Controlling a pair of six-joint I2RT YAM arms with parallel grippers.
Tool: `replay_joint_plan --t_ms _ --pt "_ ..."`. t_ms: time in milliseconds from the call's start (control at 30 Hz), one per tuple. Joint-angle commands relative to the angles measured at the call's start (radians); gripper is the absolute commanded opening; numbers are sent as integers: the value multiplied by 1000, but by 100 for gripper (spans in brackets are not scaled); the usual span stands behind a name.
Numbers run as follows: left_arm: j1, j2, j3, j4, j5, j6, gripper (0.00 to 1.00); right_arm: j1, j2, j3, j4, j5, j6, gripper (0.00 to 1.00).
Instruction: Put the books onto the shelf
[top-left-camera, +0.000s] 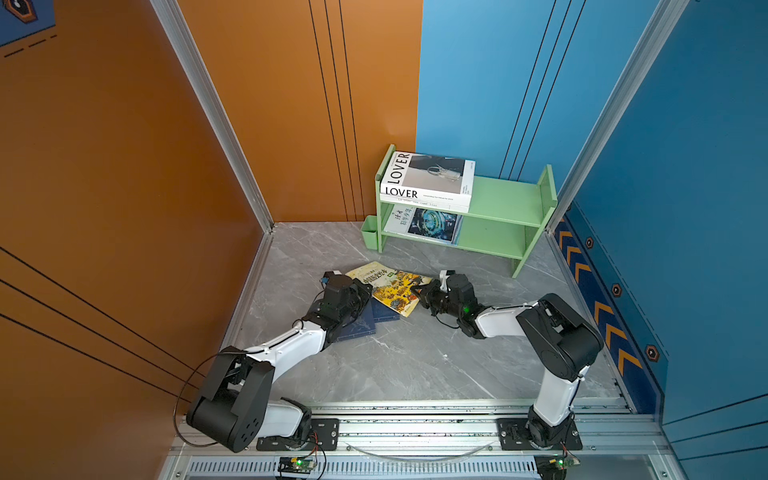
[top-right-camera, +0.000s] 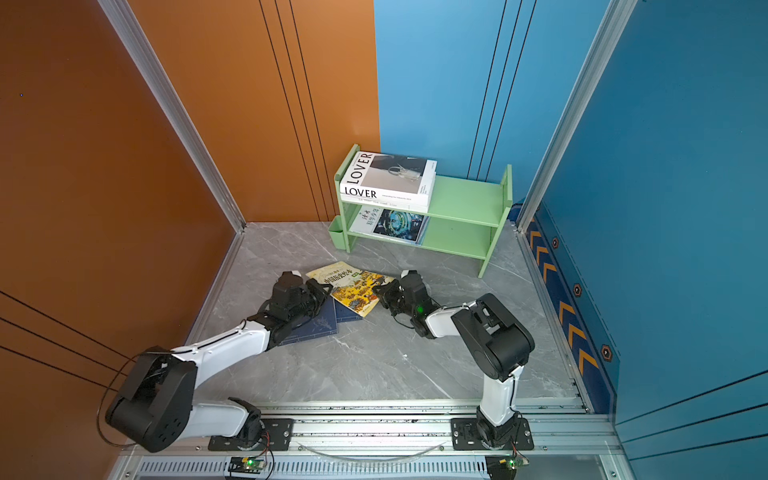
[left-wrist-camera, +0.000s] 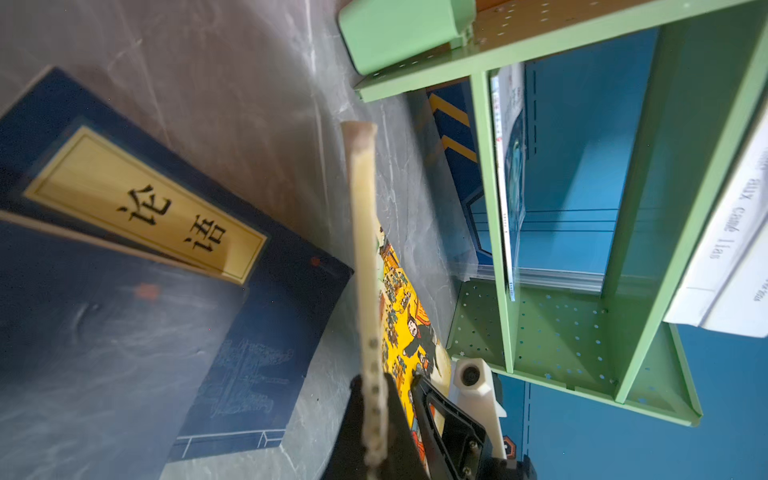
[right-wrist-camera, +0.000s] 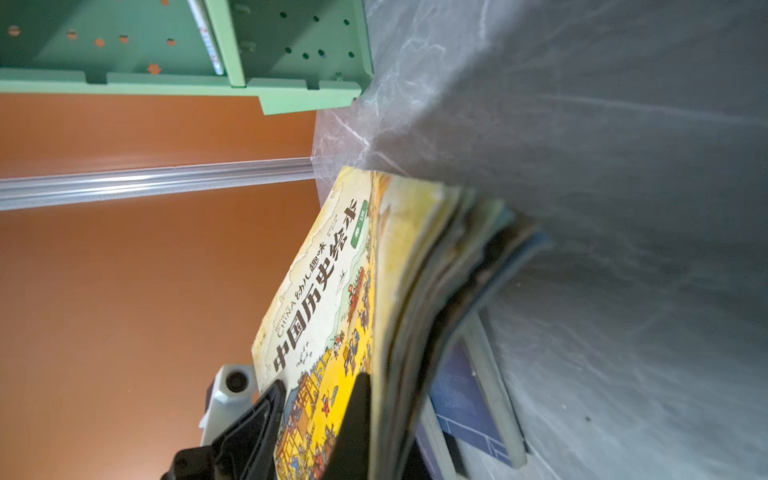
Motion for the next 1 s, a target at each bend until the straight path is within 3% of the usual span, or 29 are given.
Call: replay_joint_plan --t_ms 0,133,300,667,967 --pt "-6 -54 96 -189 72 217 5 19 -121 63 -179 17 -249 3" --pt "-39 -85 115 -180 87 269 3 35 -238 78 -314 86 -400 4" --pt "-72 -75 113 -80 87 298 4 -3 -293 58 -287 99 -418 5" --pt "-66 138 309 22 156 405 0 -139 -206 125 -169 79 -454 5" --pt "-49 268 359 127 166 376 0 -212 -135 181 -143 73 -439 6"
